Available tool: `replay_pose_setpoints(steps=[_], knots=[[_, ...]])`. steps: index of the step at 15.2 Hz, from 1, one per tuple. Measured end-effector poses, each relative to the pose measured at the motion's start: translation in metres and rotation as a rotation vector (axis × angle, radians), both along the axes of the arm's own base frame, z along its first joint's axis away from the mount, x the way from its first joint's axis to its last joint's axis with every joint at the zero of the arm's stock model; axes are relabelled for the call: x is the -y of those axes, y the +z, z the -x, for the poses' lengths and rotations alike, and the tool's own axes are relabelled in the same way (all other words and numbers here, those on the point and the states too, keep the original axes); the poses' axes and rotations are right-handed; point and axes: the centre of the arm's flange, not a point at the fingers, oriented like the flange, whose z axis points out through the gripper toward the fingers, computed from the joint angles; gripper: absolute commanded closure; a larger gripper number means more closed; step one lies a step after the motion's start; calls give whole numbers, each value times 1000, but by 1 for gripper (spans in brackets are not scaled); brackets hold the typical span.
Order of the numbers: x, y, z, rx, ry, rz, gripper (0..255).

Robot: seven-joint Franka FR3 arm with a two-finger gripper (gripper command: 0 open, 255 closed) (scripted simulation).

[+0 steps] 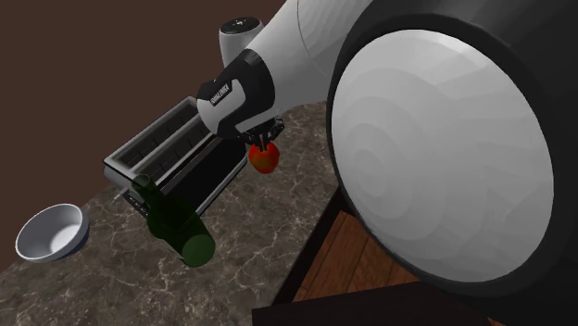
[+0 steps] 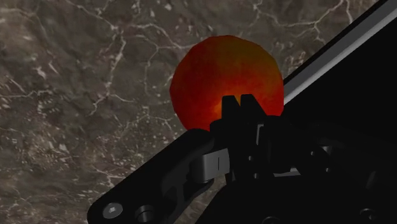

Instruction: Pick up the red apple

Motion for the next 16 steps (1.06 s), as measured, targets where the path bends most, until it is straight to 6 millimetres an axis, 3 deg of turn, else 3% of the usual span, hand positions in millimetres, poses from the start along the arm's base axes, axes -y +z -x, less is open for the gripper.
replay_pose_setpoints(steps=[16], knots=[[0,77,-1,0,0,0,255]])
